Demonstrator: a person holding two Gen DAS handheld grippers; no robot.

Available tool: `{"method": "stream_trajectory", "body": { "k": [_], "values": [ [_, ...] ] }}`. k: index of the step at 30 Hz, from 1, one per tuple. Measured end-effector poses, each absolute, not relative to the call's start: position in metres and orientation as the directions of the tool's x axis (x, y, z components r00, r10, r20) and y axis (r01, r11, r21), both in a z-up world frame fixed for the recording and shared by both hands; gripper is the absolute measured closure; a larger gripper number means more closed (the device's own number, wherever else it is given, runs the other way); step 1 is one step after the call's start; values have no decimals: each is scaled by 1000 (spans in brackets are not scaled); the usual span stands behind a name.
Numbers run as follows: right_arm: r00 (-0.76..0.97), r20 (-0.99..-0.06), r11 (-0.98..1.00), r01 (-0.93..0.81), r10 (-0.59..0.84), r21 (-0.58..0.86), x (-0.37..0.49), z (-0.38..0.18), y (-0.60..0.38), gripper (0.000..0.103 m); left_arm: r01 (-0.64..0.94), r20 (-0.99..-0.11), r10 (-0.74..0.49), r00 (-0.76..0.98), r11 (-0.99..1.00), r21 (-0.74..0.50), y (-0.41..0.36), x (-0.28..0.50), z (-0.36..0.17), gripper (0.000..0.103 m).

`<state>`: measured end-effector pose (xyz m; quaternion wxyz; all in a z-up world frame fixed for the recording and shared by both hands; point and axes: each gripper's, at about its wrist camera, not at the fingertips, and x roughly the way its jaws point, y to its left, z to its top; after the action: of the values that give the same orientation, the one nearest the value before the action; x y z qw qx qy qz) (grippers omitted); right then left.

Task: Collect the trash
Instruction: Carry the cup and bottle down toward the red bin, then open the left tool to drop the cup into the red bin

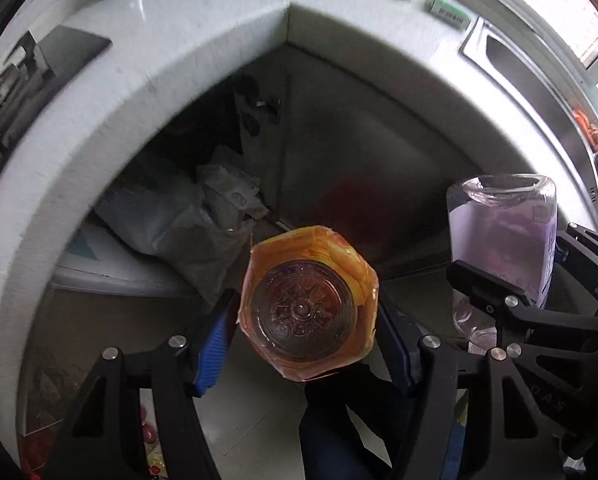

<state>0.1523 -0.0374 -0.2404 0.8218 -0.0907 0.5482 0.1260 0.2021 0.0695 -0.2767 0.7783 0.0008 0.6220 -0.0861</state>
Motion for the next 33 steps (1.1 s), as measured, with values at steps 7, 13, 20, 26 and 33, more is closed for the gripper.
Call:
{"method": "stream_trajectory", "body": {
  "k": [7, 13, 20, 26, 33],
  "values": [
    [339, -937, 965, -263, 87, -5, 177, -320, -49, 55, 118, -975, -153, 161, 984, -135, 62, 220, -363, 39],
    [335, -940, 984, -175, 72, 13, 197, -385, -68, 55, 123, -981, -157, 116, 982, -143, 50, 237, -435, 39],
    [303, -952, 995, -97, 45, 16, 210, -439, -86, 55, 183, -979, -192, 64, 967, -177, 30, 246, -495, 38],
    [284, -959, 1000, -29, 14, 5, 213, -455, -89, 55, 189, -985, -171, 31, 968, -162, 22, 252, -520, 23],
    [251, -968, 999, -49, 28, 16, 216, -458, -88, 55, 193, -991, -123, 47, 975, -112, 32, 246, -511, 23]
  ]
}}
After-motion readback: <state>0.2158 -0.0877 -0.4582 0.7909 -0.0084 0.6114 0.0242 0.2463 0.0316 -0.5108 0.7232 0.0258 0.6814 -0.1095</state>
